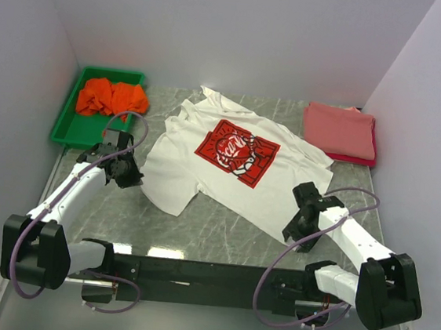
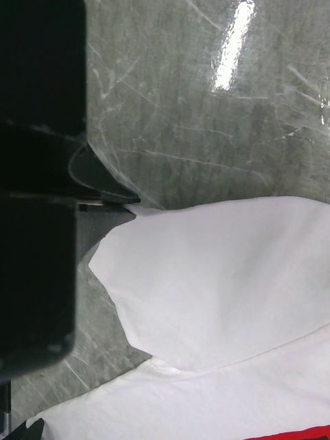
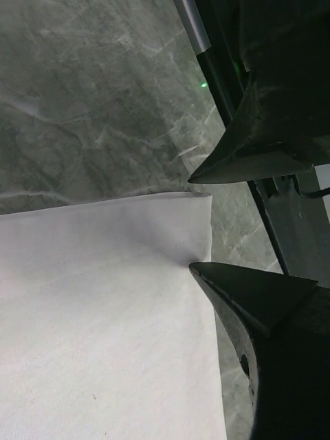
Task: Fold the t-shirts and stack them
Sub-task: Flatten the tshirt out, then fold the tshirt
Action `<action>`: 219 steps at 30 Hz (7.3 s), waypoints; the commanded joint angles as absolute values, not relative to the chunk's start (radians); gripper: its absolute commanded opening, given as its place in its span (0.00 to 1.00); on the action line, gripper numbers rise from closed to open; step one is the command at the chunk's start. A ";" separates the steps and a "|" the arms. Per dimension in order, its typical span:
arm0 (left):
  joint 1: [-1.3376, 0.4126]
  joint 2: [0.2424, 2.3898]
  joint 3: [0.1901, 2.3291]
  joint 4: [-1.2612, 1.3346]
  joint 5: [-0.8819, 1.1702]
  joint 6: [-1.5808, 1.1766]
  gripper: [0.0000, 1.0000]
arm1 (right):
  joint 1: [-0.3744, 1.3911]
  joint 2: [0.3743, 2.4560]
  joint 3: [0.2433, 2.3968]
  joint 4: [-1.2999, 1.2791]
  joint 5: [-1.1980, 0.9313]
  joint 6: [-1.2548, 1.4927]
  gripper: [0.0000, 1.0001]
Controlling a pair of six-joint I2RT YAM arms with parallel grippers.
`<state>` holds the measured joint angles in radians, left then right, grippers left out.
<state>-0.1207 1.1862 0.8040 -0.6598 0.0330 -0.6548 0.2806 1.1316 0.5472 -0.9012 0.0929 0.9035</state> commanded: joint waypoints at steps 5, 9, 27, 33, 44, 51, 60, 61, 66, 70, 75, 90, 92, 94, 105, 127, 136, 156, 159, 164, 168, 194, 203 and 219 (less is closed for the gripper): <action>-0.106 1.172 0.841 -0.660 0.069 -0.609 0.01 | 0.308 1.147 0.515 -0.887 0.098 0.966 0.56; -0.095 1.175 0.848 -0.664 0.075 -0.603 0.01 | 0.314 1.158 0.499 -0.871 0.092 0.983 0.51; -0.035 1.114 0.897 -0.716 0.074 -0.627 0.01 | 0.379 1.206 0.598 -0.966 0.123 0.962 0.00; -0.035 1.025 0.888 -0.790 0.031 -0.690 0.01 | 0.432 1.212 0.661 -1.045 0.109 0.927 0.00; -0.035 0.822 0.920 -0.991 -0.084 -0.744 0.01 | 0.505 1.204 0.678 -1.088 0.066 0.891 0.00; -0.035 0.704 0.946 -1.120 -0.107 -0.776 0.01 | 0.583 1.195 0.657 -1.101 0.026 0.913 0.00; -0.035 0.738 0.904 -1.007 -0.009 -0.746 0.01 | 0.601 1.207 0.684 -1.085 0.009 0.922 0.00; -0.035 0.748 0.904 -0.988 -0.008 -0.739 0.01 | 0.598 1.215 0.693 -1.085 0.014 0.919 0.00; -0.038 0.886 0.931 -0.902 0.009 -0.689 0.01 | 0.574 1.296 0.759 -1.071 0.044 0.864 0.00; -0.044 0.977 0.966 -0.822 0.024 -0.660 0.01 | 0.499 1.328 0.795 -1.051 0.052 0.810 0.00; -0.087 1.132 1.043 -0.732 0.055 -0.640 0.01 | 0.373 1.347 0.844 -1.026 0.020 0.736 0.00; -0.149 1.514 1.397 -0.647 0.060 -0.640 0.01 | 0.181 1.388 0.922 -1.040 0.029 0.660 0.00; -0.150 1.554 1.437 -0.647 0.061 -0.641 0.01 | 0.147 1.388 0.917 -1.035 0.032 0.654 0.00; -0.149 1.577 1.474 -0.646 0.061 -0.643 0.01 | 0.123 1.388 0.911 -1.028 0.034 0.644 0.00; -0.152 1.710 1.583 -0.568 0.110 -0.655 0.01 | 0.022 1.443 0.959 -0.999 0.054 0.608 0.00; -0.164 1.980 1.833 -0.578 0.121 -0.604 0.01 | -0.025 1.657 1.137 -0.980 0.115 0.557 0.00; -0.164 2.048 1.910 -0.584 0.140 -0.603 0.53 | -0.031 1.704 1.199 -0.985 0.121 0.542 0.21; -0.141 1.712 1.365 -0.567 0.018 -0.611 0.81 | -0.060 1.546 0.983 -0.962 0.084 0.577 0.55; -0.130 1.677 1.303 -0.587 0.003 -0.614 0.79 | -0.064 1.533 0.948 -0.957 0.066 0.580 0.55; -0.114 1.632 1.204 -0.565 0.005 -0.617 0.75 | -0.095 1.497 0.876 -0.954 0.054 0.583 0.54; -0.106 1.628 1.166 -0.522 0.032 -0.626 0.74 | -0.124 1.451 0.841 -0.957 0.052 0.580 0.54; -0.072 1.726 1.058 -0.348 0.104 -0.710 0.58 | -0.129 1.551 0.790 -0.870 -0.021 0.564 0.45; -0.072 1.805 1.108 -0.321 0.077 -0.704 0.46 | -0.127 1.568 0.782 -0.858 -0.029 0.568 0.35; -0.072 1.859 1.354 -0.539 -0.024 -0.565 0.01 | -0.129 1.549 0.841 -0.948 -0.009 0.546 0.00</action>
<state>-0.0761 1.8740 1.2549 -0.4519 0.0505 -0.6418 -0.1246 1.5478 0.8143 -0.8909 -0.0677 0.5671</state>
